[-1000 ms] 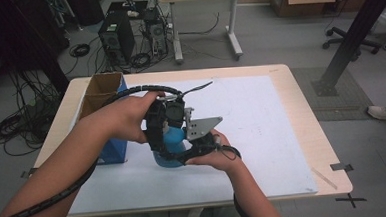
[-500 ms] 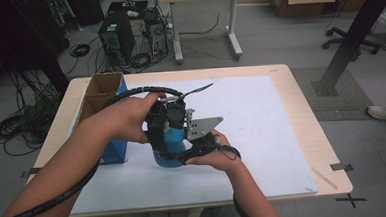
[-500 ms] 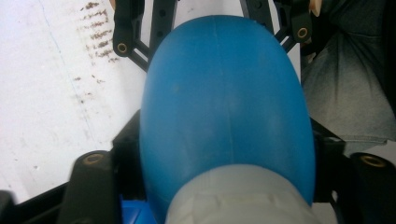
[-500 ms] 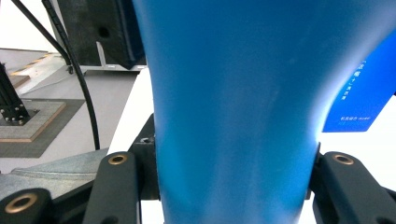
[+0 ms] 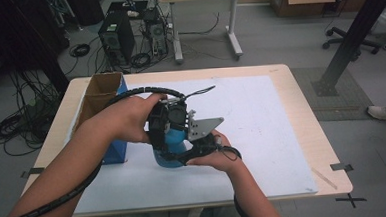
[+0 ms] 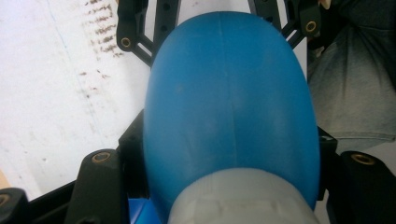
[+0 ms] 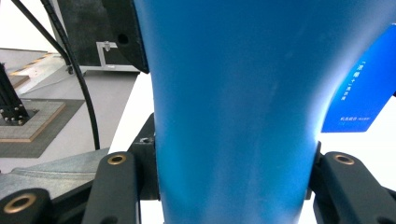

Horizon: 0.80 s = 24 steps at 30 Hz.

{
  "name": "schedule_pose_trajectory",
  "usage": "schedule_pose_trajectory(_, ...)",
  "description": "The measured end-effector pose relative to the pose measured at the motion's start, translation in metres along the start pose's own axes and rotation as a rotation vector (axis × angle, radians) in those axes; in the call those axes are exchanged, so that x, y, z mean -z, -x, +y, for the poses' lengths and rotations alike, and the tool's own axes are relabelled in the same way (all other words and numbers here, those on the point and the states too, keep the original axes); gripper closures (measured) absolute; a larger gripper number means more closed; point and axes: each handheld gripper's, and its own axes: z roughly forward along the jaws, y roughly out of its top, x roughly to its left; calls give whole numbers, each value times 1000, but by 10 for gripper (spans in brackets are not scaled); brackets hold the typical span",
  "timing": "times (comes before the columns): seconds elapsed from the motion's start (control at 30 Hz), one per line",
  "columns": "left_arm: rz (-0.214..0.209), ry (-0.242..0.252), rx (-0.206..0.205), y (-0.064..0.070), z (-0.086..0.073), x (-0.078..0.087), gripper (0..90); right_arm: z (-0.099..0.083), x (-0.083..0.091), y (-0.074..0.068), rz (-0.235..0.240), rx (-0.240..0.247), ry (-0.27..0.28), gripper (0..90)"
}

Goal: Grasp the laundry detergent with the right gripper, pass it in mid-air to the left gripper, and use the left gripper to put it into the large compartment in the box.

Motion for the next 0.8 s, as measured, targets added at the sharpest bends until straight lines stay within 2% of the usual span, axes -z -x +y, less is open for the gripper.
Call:
schedule_pose_trajectory(0.5,1,-16,15,1,-1,8,388,2,-1,-1,4,3,55,427)
schedule_pose_trajectory(0.53,0,-12,20,1,-2,9,388,2,0,-1,4,-2,62,391)
schedule_pose_trajectory(0.67,1,-19,14,1,-1,9,388,3,0,-2,9,-5,57,369)
schedule_pose_trajectory(0.8,4,-21,21,0,1,10,388,3,1,-2,2,-17,59,300)
